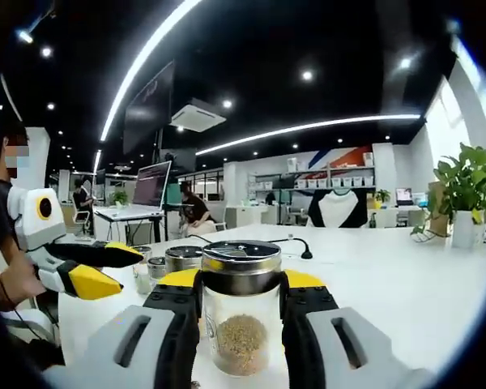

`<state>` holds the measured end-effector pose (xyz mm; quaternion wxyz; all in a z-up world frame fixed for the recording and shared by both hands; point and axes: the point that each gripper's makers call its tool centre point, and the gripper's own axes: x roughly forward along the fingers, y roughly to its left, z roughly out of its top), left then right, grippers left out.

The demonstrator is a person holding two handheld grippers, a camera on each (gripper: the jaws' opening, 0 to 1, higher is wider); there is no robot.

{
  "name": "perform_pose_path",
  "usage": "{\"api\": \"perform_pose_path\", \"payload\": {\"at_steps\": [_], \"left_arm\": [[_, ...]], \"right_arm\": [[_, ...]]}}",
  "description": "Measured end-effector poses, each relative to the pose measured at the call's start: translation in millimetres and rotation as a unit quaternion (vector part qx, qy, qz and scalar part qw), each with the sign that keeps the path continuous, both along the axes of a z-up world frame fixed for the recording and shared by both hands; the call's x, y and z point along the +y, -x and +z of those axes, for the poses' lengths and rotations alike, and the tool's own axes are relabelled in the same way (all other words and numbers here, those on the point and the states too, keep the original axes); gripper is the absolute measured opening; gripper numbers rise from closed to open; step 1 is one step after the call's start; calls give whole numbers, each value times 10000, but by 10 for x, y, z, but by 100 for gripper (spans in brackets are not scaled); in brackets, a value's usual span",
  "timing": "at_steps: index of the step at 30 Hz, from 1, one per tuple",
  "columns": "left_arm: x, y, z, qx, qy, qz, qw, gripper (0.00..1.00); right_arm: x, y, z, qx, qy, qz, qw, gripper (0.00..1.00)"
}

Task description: Rotate the seasoning bottle until the label or dispensing opening points toward the visible target arrow and the bottle remains upright within the marked orientation range

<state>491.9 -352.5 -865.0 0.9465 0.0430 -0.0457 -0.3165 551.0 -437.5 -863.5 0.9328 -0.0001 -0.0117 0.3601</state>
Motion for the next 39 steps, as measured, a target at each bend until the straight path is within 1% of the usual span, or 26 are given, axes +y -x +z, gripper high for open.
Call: {"api": "perform_pose_path", "payload": {"at_steps": [2,5,7,10,14,16,17,19,21,23,25,27,29,31,39], "left_arm": [[125,-16,3,1,-68,129,9999,40],[285,-48,-18,88,-128,297,9994,45],[400,-67,-10,63,-116,455,9989,46],[524,-90,-8,98,-69,612,9981,48],[638,-99,-33,138,-137,704,9973,55],[647,-70,-41,59,-271,587,9979,58],[657,-67,-43,70,-249,593,9979,59],[696,-49,-51,52,-219,611,9979,60],[787,-58,-80,113,-226,787,9966,62],[847,-64,-102,157,-239,881,9957,63],[962,-83,-175,348,-287,1097,9929,63],[1035,-102,-207,357,-364,1189,9916,64],[1117,-114,-200,404,-210,1299,9905,65],[1168,-119,-177,361,-141,1375,9897,67],[1224,-132,-300,553,-162,1331,9894,68]], "right_arm": [[19,-13,-10,12,-22,32,10000,35],[43,-25,-27,37,-25,72,10000,35],[64,-31,-43,50,-12,93,9999,35],[86,-47,-63,66,-21,144,9999,35],[114,-63,-90,67,-1,210,9998,35],[128,-71,-105,55,-1,256,9997,35],[128,-73,-108,61,-10,262,9996,35],[119,-114,-122,100,-153,287,9994,35],[123,-133,-143,100,-164,301,9994,35],[132,-143,-151,85,-148,292,9994,35],[137,-157,-165,75,-121,305,9994,35],[142,-166,-189,133,-121,346,9992,35],[155,-168,-212,167,-129,390,9990,35],[164,-172,-244,181,-79,400,9990,35],[157,-165,-251,126,-16,474,9988,35]]}}
